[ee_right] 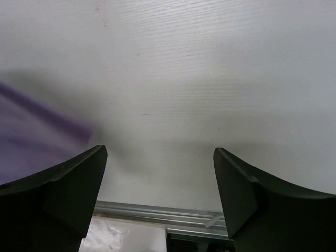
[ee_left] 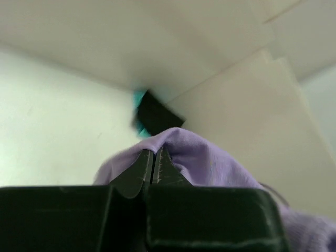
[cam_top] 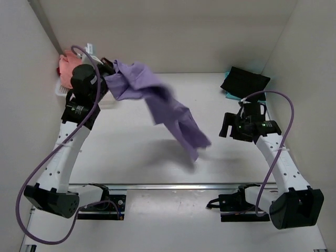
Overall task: Fold and stack the t-shirts
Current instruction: Move the tshirt to the center of the board, then flatten out the tshirt
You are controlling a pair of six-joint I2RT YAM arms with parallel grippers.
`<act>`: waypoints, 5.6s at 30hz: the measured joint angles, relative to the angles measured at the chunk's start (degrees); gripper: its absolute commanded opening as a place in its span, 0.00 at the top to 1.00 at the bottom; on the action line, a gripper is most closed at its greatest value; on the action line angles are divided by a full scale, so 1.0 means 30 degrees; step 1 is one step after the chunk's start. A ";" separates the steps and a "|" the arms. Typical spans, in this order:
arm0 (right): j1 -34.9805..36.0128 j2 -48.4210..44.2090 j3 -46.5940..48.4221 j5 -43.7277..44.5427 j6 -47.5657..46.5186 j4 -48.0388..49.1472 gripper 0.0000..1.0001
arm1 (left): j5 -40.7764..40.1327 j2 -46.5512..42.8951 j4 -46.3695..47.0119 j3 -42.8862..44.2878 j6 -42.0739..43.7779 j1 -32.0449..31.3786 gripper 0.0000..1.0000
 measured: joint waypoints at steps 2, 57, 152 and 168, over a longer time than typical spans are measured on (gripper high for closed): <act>-0.0138 -0.0619 -0.0168 -0.0007 0.0095 -0.0015 0.21 | 0.0488 -0.0007 0.0262 -0.2208 -0.0430 0.0415 1.00; 1.2903 0.6382 -0.4466 -0.4306 0.4503 0.6827 1.00 | 0.2936 0.2659 0.0197 -1.5832 0.0452 -0.0976 1.00; -0.2601 0.3985 -0.4692 0.5617 0.0488 0.6492 0.23 | -0.1807 0.2477 -0.5049 -1.5781 0.1377 -0.0539 0.42; -0.3228 0.6113 -0.4779 0.4925 0.0678 0.7060 0.58 | -0.1647 0.5115 -0.5719 -1.3682 0.3082 -0.1122 1.00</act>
